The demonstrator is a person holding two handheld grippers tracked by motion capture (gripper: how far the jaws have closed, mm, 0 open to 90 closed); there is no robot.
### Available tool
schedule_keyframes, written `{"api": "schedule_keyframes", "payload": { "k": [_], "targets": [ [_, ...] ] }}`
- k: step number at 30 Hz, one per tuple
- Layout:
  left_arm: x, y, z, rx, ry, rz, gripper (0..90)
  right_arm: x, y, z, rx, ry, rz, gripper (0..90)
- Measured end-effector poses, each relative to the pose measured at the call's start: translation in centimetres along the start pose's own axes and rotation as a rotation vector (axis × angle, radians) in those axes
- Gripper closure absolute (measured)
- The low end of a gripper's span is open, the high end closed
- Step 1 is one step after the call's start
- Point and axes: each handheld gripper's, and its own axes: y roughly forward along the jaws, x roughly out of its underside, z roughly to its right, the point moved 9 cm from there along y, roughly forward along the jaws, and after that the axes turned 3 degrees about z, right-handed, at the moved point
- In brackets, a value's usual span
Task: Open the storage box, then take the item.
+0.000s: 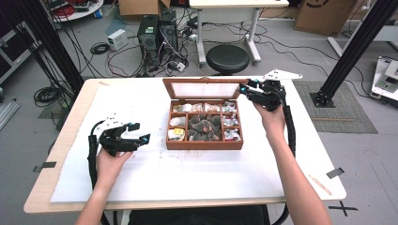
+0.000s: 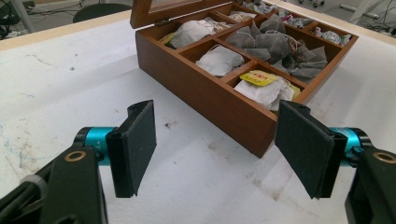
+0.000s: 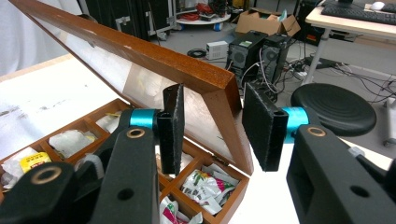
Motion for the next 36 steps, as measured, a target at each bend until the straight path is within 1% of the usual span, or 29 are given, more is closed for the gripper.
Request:
{"api": "schedule_keyframes", "payload": {
  "k": [8,12,14,16,17,18,20,21,22,24,26,27,29,30,31,32,33,34,35,36],
  "targets": [
    [-0.2,-0.1,0.1,0.005,-0.002,0.009,29.5,0.0,0.0,0.0,0.003,0.002,0.002,60.2],
    [-0.4,0.0,0.3,0.019,-0.003,0.017,29.5,0.0,0.0,0.0,0.0,0.004,0.002,60.1],
    [-0.9,0.0,0.4,0.022,-0.005,0.039,29.5,0.0,0.0,0.0,0.0,0.003,0.002,60.1],
    [-1.0,0.1,0.4,0.026,-0.006,0.039,29.5,0.0,0.0,0.0,0.0,0.002,0.002,60.1],
    [-1.3,0.1,0.4,0.037,-0.012,0.033,29.5,0.0,0.1,0.0,0.0,0.0,0.003,60.1],
    [-1.7,0.2,0.5,0.043,-0.016,0.038,29.5,0.0,0.1,0.0,0.0,0.0,0.003,60.1],
    [-2.4,0.3,0.8,0.047,-0.003,0.042,29.5,0.0,0.1,0.0,0.0,0.001,0.002,60.0],
    [-2.7,0.3,1.0,0.048,0.003,0.052,29.5,0.0,0.0,0.0,0.002,-0.001,0.001,60.0],
    [-2.7,0.3,1.0,0.048,0.003,0.052,29.7,0.0,0.0,0.0,0.002,-0.001,0.001,60.0],
    [-3.1,0.6,1.3,0.06,0.01,0.047,30.1,0.0,0.0,0.0,0.005,-0.003,-0.001,59.7],
    [-3.7,1.2,1.9,0.084,0.015,0.036,30.0,0.0,0.0,0.0,0.006,-0.003,0.0,59.7],
    [-3.7,1.2,1.9,0.084,0.015,0.036,30.1,0.0,0.0,0.0,0.006,-0.003,0.0,59.7],
    [-4.2,1.7,2.3,0.099,0.022,0.041,30.1,0.0,0.0,0.0,0.005,-0.003,0.0,59.7],
    [-4.4,1.9,2.5,0.106,0.021,0.043,30.1,0.0,0.0,0.0,0.004,-0.002,-0.001,59.7],
    [-4.6,2.5,2.8,0.13,0.009,0.024,30.1,0.0,0.0,0.0,0.004,-0.002,-0.001,59.7],
    [-4.6,2.5,2.8,0.13,0.009,0.024,30.1,0.0,0.0,0.0,0.004,-0.002,-0.001,59.7],
    [-4.8,3.0,3.1,0.152,-0.005,0.011,30.1,0.0,0.0,0.0,0.004,-0.002,-0.001,59.7],
    [-4.8,3.0,3.1,0.152,-0.005,0.011,30.1,0.0,0.0,0.0,0.004,-0.002,-0.001,59.7],
    [-5.0,3.4,3.2,0.164,-0.002,0.004,30.1,0.0,0.0,0.0,0.002,-0.004,-0.001,59.7],
    [-5.1,3.7,3.3,0.166,0.003,-0.001,30.1,0.0,0.0,0.0,0.002,-0.004,-0.001,59.7]
  ]
}}
